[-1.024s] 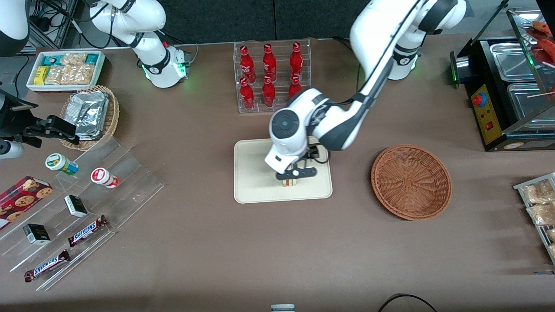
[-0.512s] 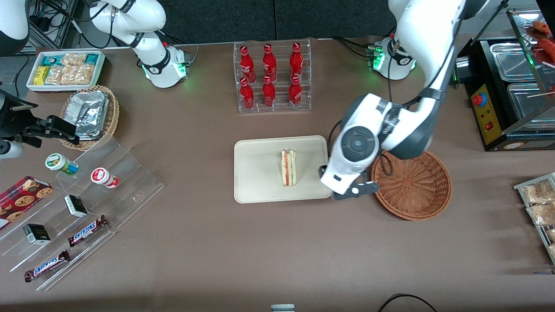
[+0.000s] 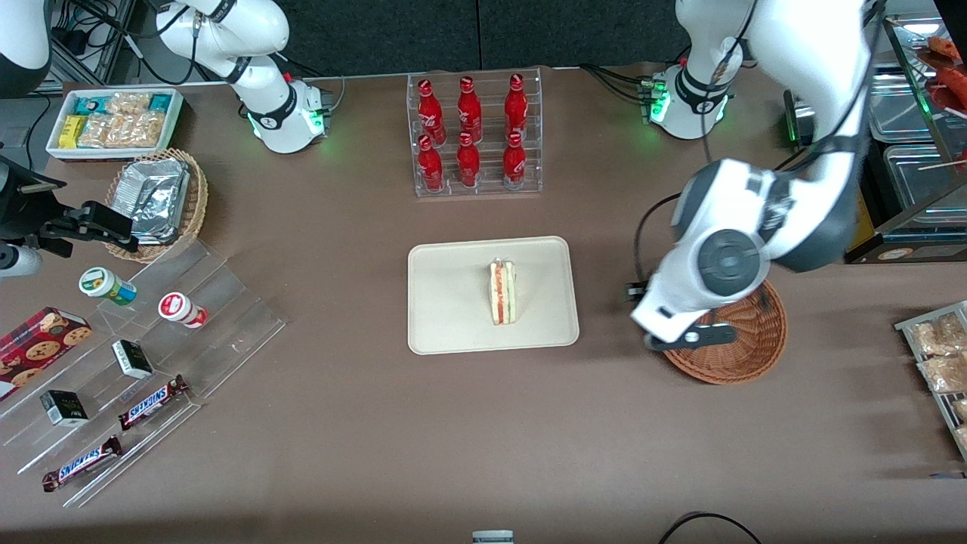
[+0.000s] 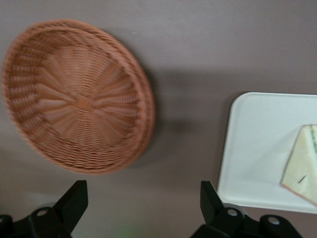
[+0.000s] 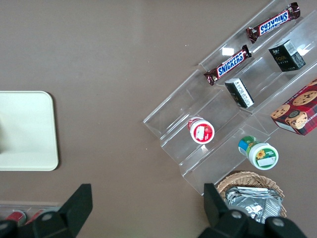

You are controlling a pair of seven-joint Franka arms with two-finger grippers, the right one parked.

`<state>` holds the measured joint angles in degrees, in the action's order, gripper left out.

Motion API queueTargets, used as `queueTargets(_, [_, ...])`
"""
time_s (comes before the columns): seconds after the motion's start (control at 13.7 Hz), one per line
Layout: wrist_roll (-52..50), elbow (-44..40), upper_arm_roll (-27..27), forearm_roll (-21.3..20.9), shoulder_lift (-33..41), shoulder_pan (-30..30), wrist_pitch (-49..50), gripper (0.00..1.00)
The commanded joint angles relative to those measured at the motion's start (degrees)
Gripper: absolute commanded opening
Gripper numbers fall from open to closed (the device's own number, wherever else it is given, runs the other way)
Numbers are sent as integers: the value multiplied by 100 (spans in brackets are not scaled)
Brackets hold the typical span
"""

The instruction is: Place sandwich from basket to tray

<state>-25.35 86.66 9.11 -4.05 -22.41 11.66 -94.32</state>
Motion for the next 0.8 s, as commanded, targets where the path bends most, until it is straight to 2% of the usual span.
queueTargets(0.0, [696,789,65,290,1017,-514,203,100])
queueTargets(0.37, [2039,879,117,291,1853,-1112,1195,100])
queueTargets(0.73, [2183,756,337,247,2249,-1641,1872,100])
